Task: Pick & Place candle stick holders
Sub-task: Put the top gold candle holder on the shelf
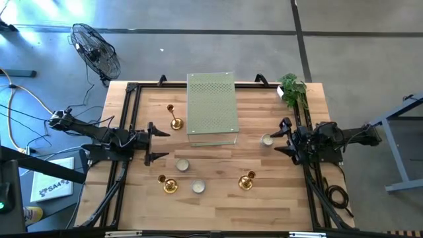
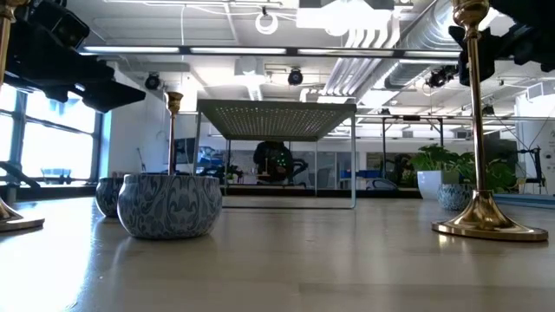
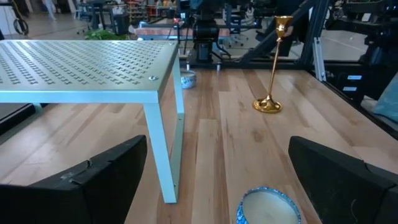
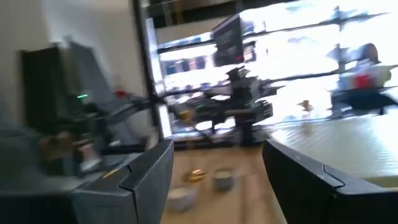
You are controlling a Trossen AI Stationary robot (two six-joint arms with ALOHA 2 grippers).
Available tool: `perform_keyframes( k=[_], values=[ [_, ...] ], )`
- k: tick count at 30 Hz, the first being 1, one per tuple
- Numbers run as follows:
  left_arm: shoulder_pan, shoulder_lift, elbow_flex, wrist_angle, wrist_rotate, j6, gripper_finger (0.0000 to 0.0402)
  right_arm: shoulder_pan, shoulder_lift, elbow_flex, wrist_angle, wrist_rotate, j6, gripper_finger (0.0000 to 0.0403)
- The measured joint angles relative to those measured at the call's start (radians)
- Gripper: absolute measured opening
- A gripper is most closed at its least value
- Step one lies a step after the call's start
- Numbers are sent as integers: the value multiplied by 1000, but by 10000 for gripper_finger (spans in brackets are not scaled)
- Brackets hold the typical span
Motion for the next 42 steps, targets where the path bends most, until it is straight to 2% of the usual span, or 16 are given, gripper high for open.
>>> perform_keyframes(
  k=[5,8,11,17,23,32,40,42],
  values=[
    [0,0,0,2,9,-4,386,0,0,0,19,65,-80,242],
    [0,0,0,5,69,-23,386,-1,0,0,36,159,-130,241],
    [0,0,0,4,136,-41,386,0,0,0,31,201,-199,241],
    [0,0,0,-17,176,-53,386,0,0,0,44,273,-230,239],
    [0,0,0,-18,157,-70,386,0,0,0,47,241,-228,239],
    [0,0,0,-20,154,-69,386,0,0,0,47,251,-166,237],
    [0,0,0,-15,143,-81,386,0,0,0,40,255,-187,238],
    [0,0,0,-17,156,-81,386,0,0,0,40,284,-204,237]
  ],
)
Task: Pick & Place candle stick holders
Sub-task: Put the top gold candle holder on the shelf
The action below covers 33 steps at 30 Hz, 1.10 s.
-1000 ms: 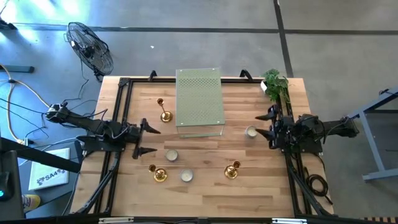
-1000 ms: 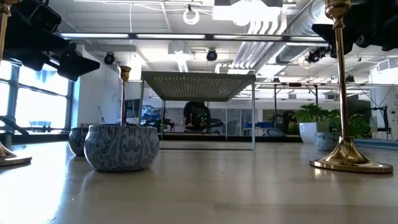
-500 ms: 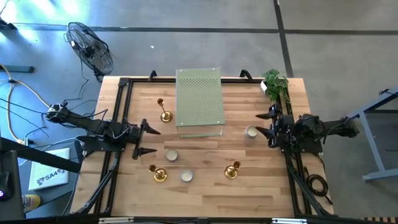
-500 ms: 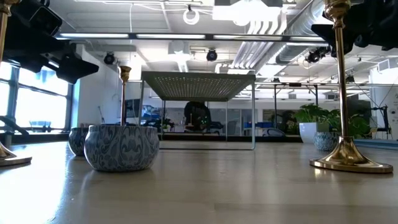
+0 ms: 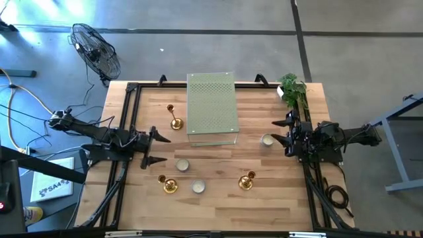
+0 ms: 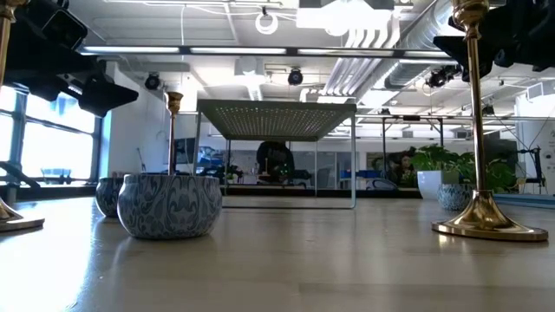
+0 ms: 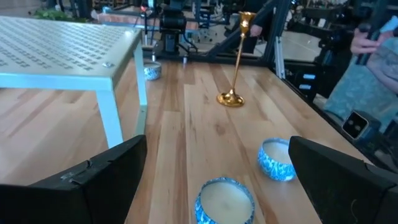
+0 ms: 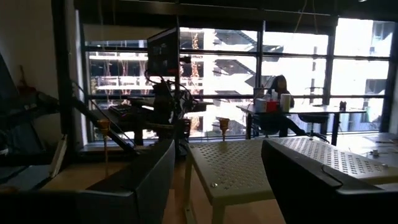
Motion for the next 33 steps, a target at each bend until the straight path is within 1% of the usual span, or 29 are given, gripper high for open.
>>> perform_keyframes(
  k=[4,7,9,11,12,14,16,19,21,23,25,27,28,29,33],
  values=[
    [0,0,0,-1,3,42,386,0,0,0,0,96,20,232],
    [0,0,0,0,-11,38,386,0,0,0,-1,106,14,232],
    [0,0,0,18,-61,37,386,0,0,0,-1,118,7,233],
    [0,0,0,57,-148,37,386,0,0,0,-1,142,13,233],
    [0,-1,11,58,-182,61,386,0,0,0,-2,148,15,232],
    [0,-2,67,30,-217,143,386,0,0,0,-2,154,14,230],
    [0,-2,152,-18,-256,203,386,0,0,0,-2,155,14,228],
    [0,7,300,-178,-325,266,386,0,0,0,-2,153,20,227],
    [0,16,384,-294,-378,271,386,0,0,0,-4,146,21,228],
    [0,29,451,-381,-452,274,386,0,0,0,-8,143,22,228],
    [0,33,494,-421,-573,254,386,0,0,0,-16,144,22,227],
    [0,38,501,-387,-748,173,385,0,0,0,-26,145,23,224],
    [1,40,501,-375,-814,119,385,0,0,0,-29,145,23,223],
    [0,40,501,-376,-846,71,385,0,0,0,-34,145,27,223],
    [0,38,501,-353,-892,-20,385,0,0,0,-47,146,48,223]
  ],
)
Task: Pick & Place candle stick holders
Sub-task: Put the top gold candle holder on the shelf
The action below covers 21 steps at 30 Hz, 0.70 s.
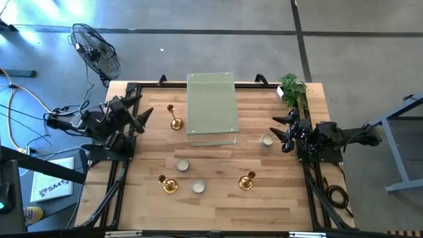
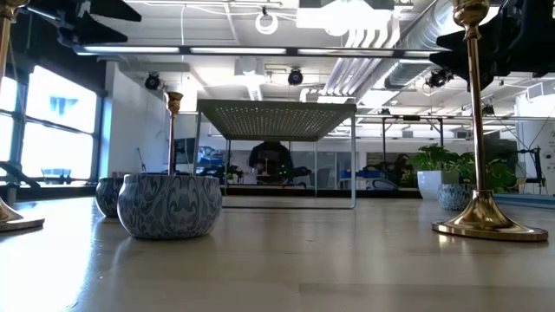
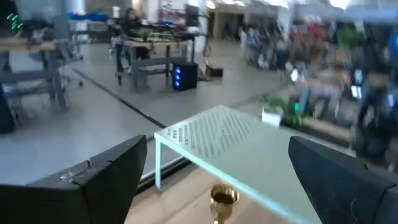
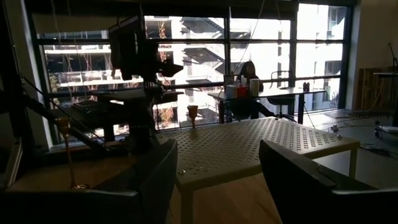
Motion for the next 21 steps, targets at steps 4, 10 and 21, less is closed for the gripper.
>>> perform_keyframes(
  k=[4,10,21],
  values=[
    [0,8,0,95,-45,-22,385,0,0,0,-1,1,1,222],
    [0,5,0,113,-95,46,385,0,0,0,-4,1,27,222],
    [0,10,0,-18,-6,146,385,0,0,0,-18,12,44,222]
  ],
)
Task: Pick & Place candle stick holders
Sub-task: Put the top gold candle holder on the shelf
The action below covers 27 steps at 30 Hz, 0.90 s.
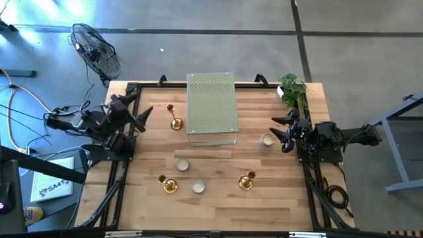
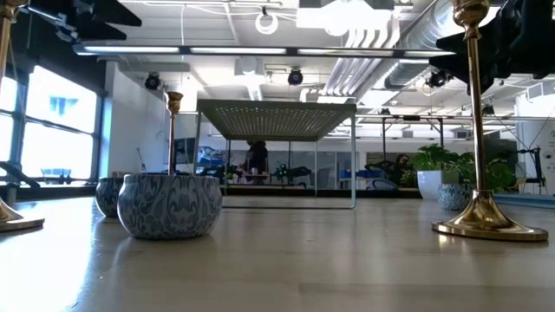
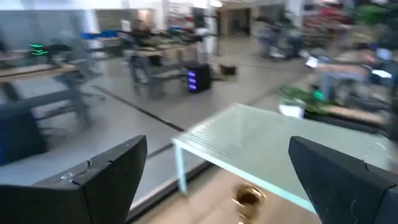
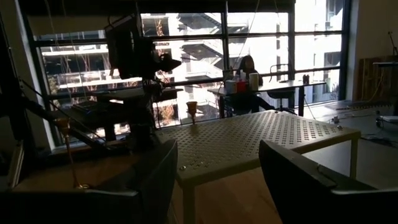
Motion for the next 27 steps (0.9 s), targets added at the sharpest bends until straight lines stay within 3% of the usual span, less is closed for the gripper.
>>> perform_keyframes(
  k=[8,12,15,23,27],
  values=[
    [0,25,-1,-75,231,-122,385,0,0,0,-3,36,0,222],
    [1,72,36,-94,222,-122,385,0,0,0,-3,37,1,222],
    [1,123,130,-126,225,-124,385,0,0,0,-3,53,44,223],
    [1,281,447,-542,219,-205,385,0,0,0,-3,101,56,223],
    [1,325,486,-750,259,-289,385,0,0,0,-3,101,36,223]
  ],
)
